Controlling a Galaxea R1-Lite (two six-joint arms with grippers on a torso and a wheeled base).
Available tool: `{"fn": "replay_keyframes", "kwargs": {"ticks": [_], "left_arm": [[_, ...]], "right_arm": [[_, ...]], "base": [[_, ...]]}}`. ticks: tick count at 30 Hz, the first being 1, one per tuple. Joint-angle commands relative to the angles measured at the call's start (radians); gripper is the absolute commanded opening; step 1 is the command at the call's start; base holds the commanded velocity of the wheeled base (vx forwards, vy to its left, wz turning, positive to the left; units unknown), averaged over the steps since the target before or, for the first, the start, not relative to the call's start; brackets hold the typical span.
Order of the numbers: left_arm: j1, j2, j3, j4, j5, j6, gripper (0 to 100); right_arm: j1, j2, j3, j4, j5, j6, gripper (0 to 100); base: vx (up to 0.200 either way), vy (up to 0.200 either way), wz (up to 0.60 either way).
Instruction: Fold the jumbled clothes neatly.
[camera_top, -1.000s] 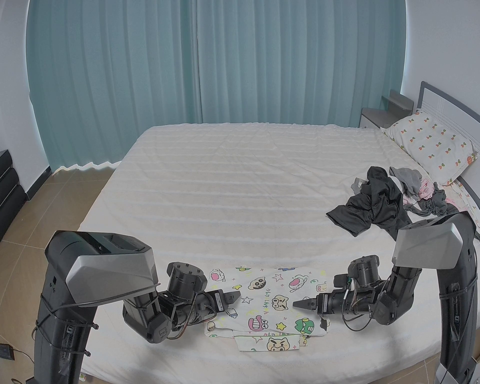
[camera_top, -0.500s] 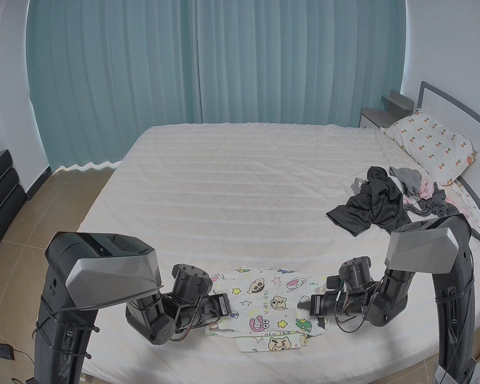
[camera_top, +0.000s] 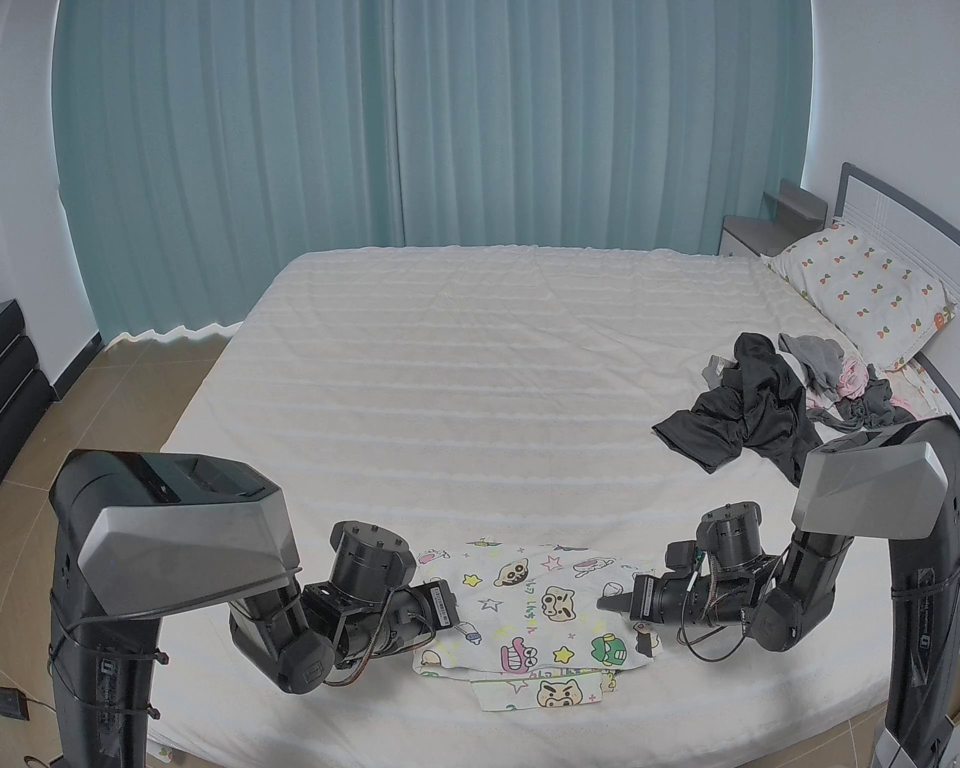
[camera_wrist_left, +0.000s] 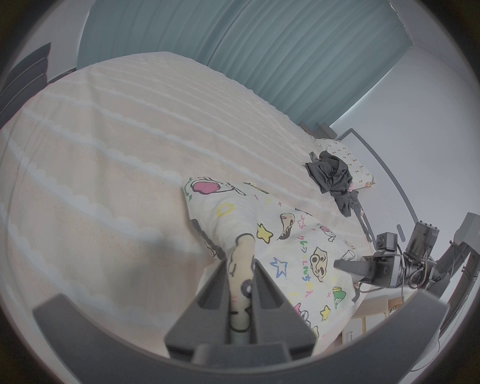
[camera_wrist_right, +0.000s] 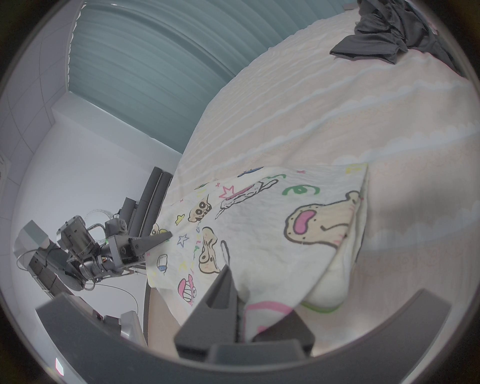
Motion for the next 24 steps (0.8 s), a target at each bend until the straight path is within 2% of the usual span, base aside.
{"fn": "replay_keyframes", "kwargs": {"ticks": [1,9,18,24], "left_arm": [[-0.018,-0.044,0.02,-0.002,0.001,-0.004,0],[-0.044,-0.07,0.026,-0.001,0.001,-0.037,0],[-0.061,-0.093,0.029,-0.002,0.001,-0.04,0],[-0.073,-0.13,0.029,0.001,0.0,-0.086,0]], "right_arm": [[-0.002,-0.027,0.012,0.0,0.001,0.002,0],[-0.004,-0.056,0.031,0.0,0.004,0.004,0],[-0.038,-0.109,0.061,0.002,0.032,0.004,0],[-0.068,-0.157,0.081,0.011,0.055,0.002,0]], "base": [[0.0,-0.2,0.0],[0.0,-0.2,0.0],[0.0,-0.2,0.0],[0.0,-0.2,0.0]]}}
